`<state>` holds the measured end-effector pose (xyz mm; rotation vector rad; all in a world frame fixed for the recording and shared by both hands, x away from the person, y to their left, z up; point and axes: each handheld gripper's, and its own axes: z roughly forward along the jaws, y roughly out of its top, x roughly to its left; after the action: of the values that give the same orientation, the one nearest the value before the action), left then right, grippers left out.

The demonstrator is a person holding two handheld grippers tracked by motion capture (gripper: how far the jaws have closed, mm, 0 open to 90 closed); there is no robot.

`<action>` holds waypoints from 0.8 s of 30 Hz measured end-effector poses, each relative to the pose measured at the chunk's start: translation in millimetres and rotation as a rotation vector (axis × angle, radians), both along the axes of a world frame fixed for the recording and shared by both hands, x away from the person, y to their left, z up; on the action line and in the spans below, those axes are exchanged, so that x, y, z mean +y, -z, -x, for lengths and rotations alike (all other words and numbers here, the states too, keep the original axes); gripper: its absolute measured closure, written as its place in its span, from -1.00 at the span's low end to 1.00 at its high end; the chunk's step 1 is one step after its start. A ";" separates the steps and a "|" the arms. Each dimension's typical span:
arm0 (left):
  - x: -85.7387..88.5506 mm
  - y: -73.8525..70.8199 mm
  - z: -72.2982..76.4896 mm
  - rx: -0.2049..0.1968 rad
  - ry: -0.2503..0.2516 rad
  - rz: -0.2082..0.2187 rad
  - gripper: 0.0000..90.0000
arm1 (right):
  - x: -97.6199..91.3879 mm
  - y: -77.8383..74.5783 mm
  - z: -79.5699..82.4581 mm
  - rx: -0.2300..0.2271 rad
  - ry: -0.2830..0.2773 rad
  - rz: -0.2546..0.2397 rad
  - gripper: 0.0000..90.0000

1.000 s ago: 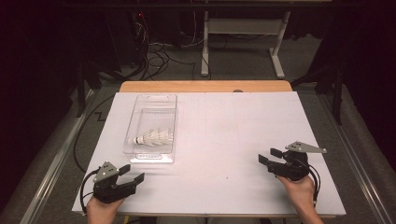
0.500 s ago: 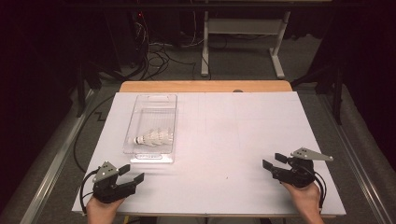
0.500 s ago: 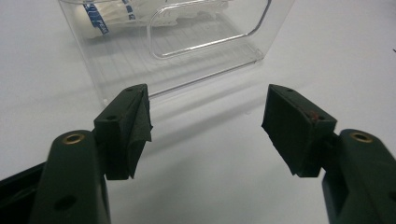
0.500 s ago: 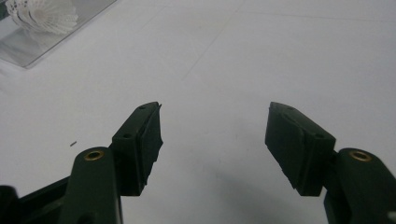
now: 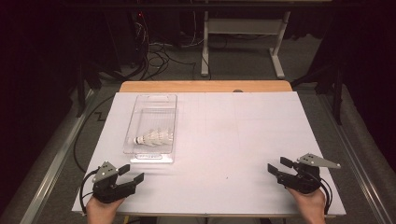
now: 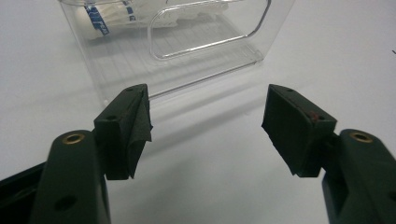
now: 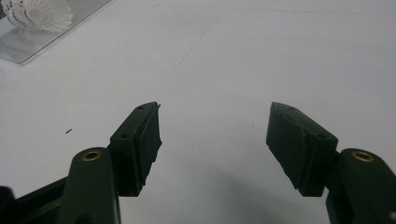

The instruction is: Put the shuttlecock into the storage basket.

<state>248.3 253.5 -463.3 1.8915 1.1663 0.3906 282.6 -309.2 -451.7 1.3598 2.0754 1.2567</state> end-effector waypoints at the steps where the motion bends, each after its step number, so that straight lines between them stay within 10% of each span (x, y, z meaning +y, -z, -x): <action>1: 0.1 0.0 0.0 0.000 0.001 0.000 -0.26 | -0.8 0.0 1.1 0.000 0.003 -0.004 -0.20; 24: 0.7 -0.1 -0.1 -0.005 -0.003 0.009 -0.27 | -18.1 7.5 21.2 -0.037 0.020 -0.037 -0.27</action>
<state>248.4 254.2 -463.2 1.8805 1.1653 0.3909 261.5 -327.3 -459.2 1.3591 2.0180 1.3080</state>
